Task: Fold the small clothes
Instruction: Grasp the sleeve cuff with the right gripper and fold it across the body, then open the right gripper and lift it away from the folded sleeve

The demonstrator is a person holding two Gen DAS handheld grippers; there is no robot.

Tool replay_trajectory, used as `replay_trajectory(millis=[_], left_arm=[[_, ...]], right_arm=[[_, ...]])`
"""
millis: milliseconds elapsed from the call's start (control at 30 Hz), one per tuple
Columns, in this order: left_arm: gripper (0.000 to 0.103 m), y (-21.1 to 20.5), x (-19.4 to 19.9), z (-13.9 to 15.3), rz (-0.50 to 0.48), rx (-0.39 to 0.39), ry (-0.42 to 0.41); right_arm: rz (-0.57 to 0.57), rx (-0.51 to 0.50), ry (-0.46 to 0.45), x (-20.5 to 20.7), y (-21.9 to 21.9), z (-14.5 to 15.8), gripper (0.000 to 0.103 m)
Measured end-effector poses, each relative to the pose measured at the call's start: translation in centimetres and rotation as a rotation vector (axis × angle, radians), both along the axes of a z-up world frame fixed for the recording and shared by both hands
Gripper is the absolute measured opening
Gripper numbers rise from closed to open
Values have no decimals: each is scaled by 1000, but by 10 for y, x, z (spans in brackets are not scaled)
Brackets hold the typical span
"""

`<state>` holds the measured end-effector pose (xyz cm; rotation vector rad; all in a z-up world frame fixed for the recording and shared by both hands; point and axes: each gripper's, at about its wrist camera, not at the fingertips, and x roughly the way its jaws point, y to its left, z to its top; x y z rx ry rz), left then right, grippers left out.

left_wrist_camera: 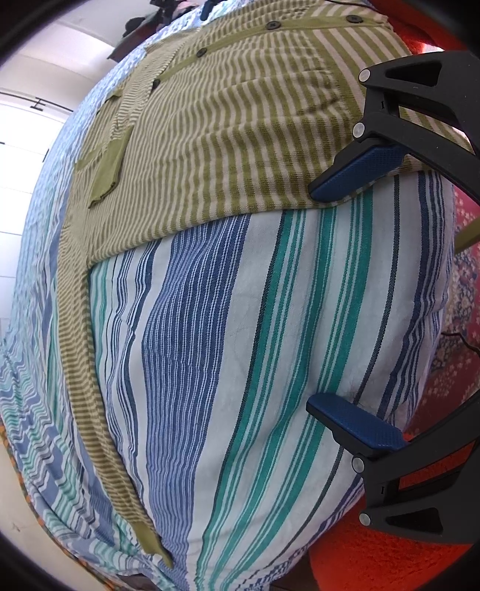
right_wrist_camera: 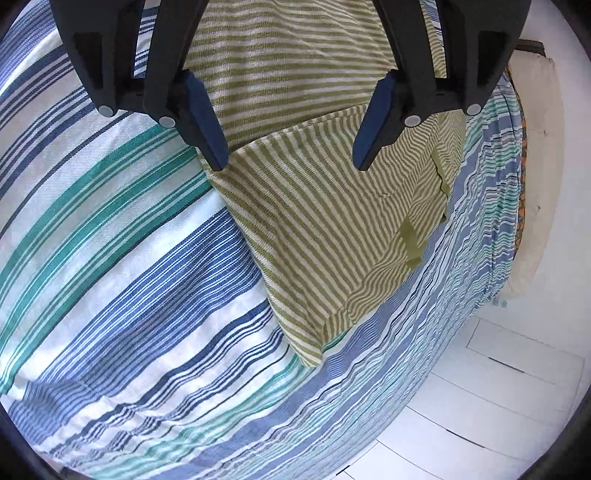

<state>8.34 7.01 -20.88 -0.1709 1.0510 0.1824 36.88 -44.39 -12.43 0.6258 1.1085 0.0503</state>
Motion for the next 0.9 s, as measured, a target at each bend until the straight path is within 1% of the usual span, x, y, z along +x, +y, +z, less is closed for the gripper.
replay_trajectory(millis=[100,133,167,200,233,333,400,467,500,533,600,700,733,900], left_arm=[[103,0,0,1,1,-4,1],[103,0,0,1,1,-8,1],[103,1,0,1,0,-12,0],[103,2,-1,2,-2,-16,-1],[103,2,-1,2,-4,-20,-2],[103,4,-3,2,-10,-27,-3],[103,3,-4,2,-11,-24,-1],[103,3,-4,2,-7,-23,1],[103,3,-4,2,-3,-24,3],[103,3,-3,1,2,-25,5],[103,2,-2,2,11,-27,6],[103,3,-3,2,17,-30,8],[103,3,-3,1,18,-32,8],[103,2,-7,0,12,-22,9]], right_arm=[[114,-157,-118,-25,23,34,77],[135,-208,-153,-38,30,41,78],[145,-251,-182,-53,34,46,81],[144,-287,-206,-71,36,48,86],[132,-315,-221,-90,35,49,87],[84,-373,-244,-147,34,46,88],[87,-424,-276,-186,40,44,88],[93,-497,-306,-224,46,40,88],[100,-525,-305,-235,53,38,89],[109,-538,-299,-243,57,38,89],[151,-543,-328,-248,67,43,89],[213,-654,-390,-253,86,47,89],[230,-671,-399,-254,91,46,90],[306,-690,-396,-258,108,36,90]])
